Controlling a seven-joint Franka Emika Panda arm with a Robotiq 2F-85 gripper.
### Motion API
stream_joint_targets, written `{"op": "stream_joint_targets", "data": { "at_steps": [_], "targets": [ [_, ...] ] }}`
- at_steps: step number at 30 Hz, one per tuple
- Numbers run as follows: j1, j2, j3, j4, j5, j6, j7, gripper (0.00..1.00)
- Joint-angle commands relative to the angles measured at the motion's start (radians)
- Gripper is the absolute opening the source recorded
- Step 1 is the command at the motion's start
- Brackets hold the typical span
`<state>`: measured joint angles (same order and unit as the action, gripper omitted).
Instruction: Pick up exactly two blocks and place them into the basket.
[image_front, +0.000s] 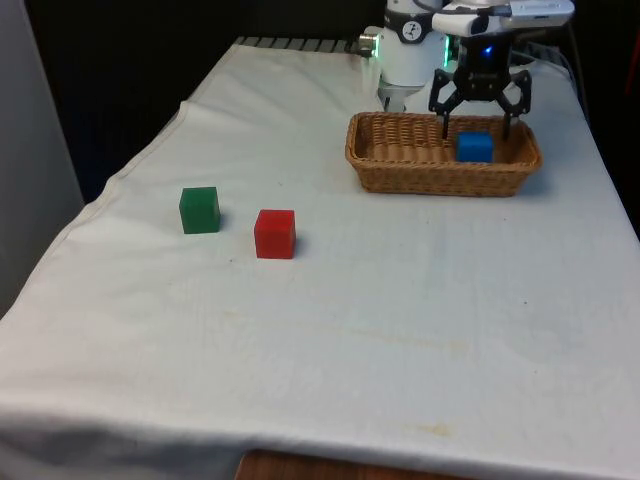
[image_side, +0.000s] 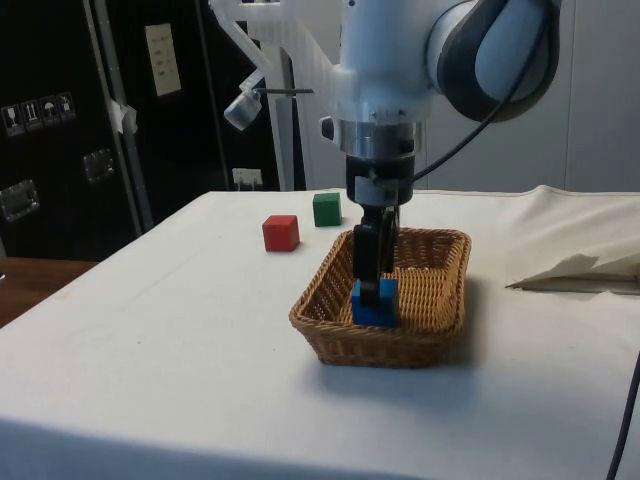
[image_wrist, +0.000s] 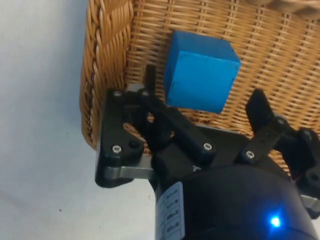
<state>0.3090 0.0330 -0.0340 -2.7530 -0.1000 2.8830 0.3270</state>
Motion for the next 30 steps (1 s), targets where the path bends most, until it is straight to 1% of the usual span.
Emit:
{"op": "stream_joint_targets", "data": {
  "at_steps": [1,2,4,9,11,12,13,14,16,18,19,20,22,23,24,26,30],
  "targets": [
    [0.001,-0.006,0.0,-0.004,0.0,-0.005,0.002,0.94],
    [0.001,-0.006,0.0,-0.004,-0.001,-0.005,0.002,1.0],
    [0.0,0.0,0.0,0.0,0.0,0.0,-0.001,1.0],
    [0.0,-0.008,-0.001,-0.004,-0.001,-0.007,0.001,1.0],
    [-0.003,-0.027,-0.004,-0.005,0.001,-0.022,-0.005,1.0],
    [-0.005,-0.046,-0.01,-0.006,0.003,-0.036,-0.009,1.0],
    [-0.002,-0.023,-0.01,0.0,0.0,-0.016,-0.005,1.0],
    [-0.005,-0.056,-0.013,-0.006,0.003,-0.046,-0.011,1.0],
    [-0.004,-0.076,-0.019,-0.006,0.004,-0.065,-0.014,1.0],
    [-0.006,-0.099,-0.025,-0.006,0.004,-0.086,-0.017,1.0],
    [-0.006,-0.12,-0.03,-0.006,0.004,-0.107,-0.02,1.0],
    [-0.006,-0.12,-0.03,-0.006,0.004,-0.107,-0.02,1.0],
    [-0.008,-0.141,-0.038,0.002,0.004,-0.135,-0.028,1.0],
    [-0.007,-0.146,-0.037,-0.001,0.0,-0.135,-0.022,1.0],
    [-0.009,-0.158,-0.046,0.01,0.004,-0.157,-0.036,1.0],
    [-0.009,-0.173,-0.055,0.021,0.006,-0.18,-0.049,1.0],
    [-0.008,-0.187,-0.08,0.061,0.013,-0.227,-0.079,1.0]
  ]
}}
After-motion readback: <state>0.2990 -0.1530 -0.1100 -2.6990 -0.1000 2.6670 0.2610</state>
